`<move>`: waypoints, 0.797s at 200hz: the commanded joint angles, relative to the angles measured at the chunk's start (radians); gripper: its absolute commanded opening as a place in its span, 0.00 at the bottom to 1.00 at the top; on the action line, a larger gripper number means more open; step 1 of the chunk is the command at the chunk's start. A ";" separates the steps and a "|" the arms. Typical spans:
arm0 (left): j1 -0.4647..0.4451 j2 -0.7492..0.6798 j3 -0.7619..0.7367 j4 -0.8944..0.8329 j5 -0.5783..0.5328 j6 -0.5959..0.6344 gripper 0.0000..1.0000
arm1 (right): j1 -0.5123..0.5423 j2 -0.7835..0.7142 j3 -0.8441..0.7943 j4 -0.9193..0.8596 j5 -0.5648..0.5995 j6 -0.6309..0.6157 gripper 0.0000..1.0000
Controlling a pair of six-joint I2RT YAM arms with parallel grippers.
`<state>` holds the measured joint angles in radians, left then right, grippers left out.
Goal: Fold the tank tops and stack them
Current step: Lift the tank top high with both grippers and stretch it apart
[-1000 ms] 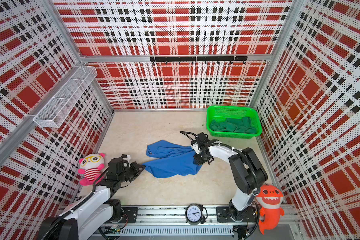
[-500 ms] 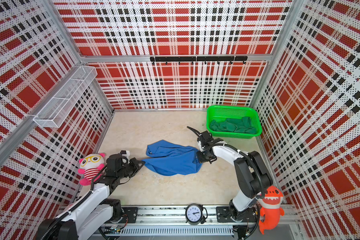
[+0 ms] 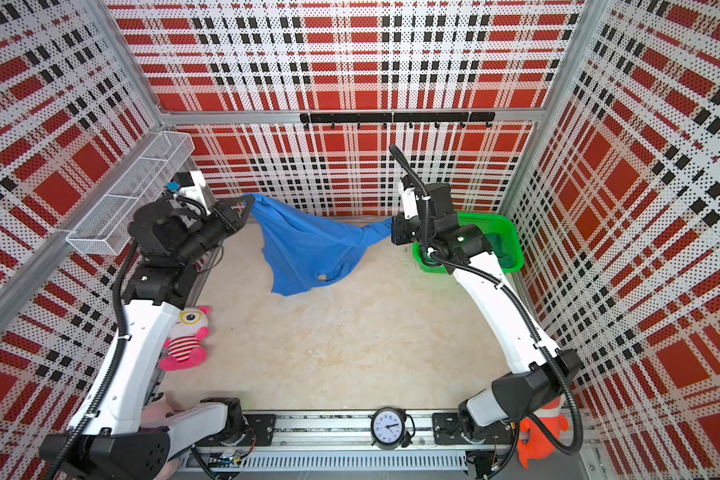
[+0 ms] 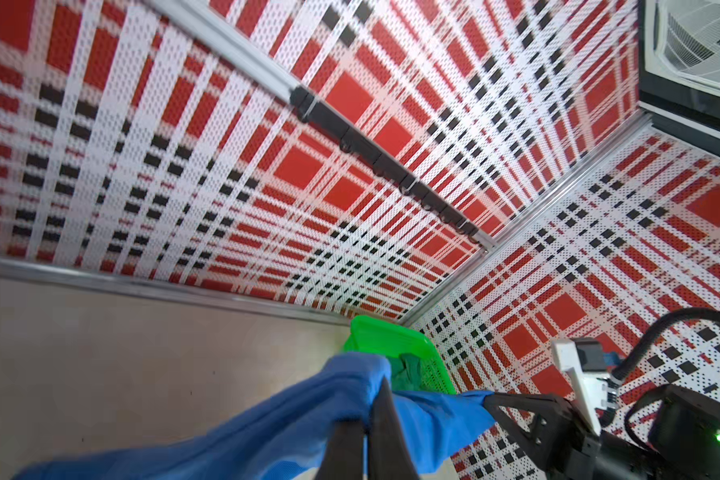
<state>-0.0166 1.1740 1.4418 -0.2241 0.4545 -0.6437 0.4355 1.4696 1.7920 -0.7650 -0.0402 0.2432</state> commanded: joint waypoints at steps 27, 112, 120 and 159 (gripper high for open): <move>0.097 -0.018 0.054 -0.059 0.039 0.070 0.00 | -0.078 -0.074 0.049 -0.078 -0.057 0.025 0.00; 0.226 -0.198 -0.064 -0.155 0.089 0.076 0.00 | -0.205 -0.138 0.016 -0.283 -0.278 0.100 0.00; 0.224 -0.197 -0.072 -0.148 0.094 0.072 0.00 | -0.206 -0.135 0.013 -0.271 -0.309 0.105 0.00; 0.227 -0.122 -0.102 -0.019 0.098 0.033 0.00 | -0.211 -0.054 -0.002 -0.119 -0.355 0.097 0.00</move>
<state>0.1963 0.9741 1.3617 -0.3435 0.5503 -0.5858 0.2394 1.3655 1.7988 -0.9920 -0.3565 0.3412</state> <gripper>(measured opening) 0.046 0.063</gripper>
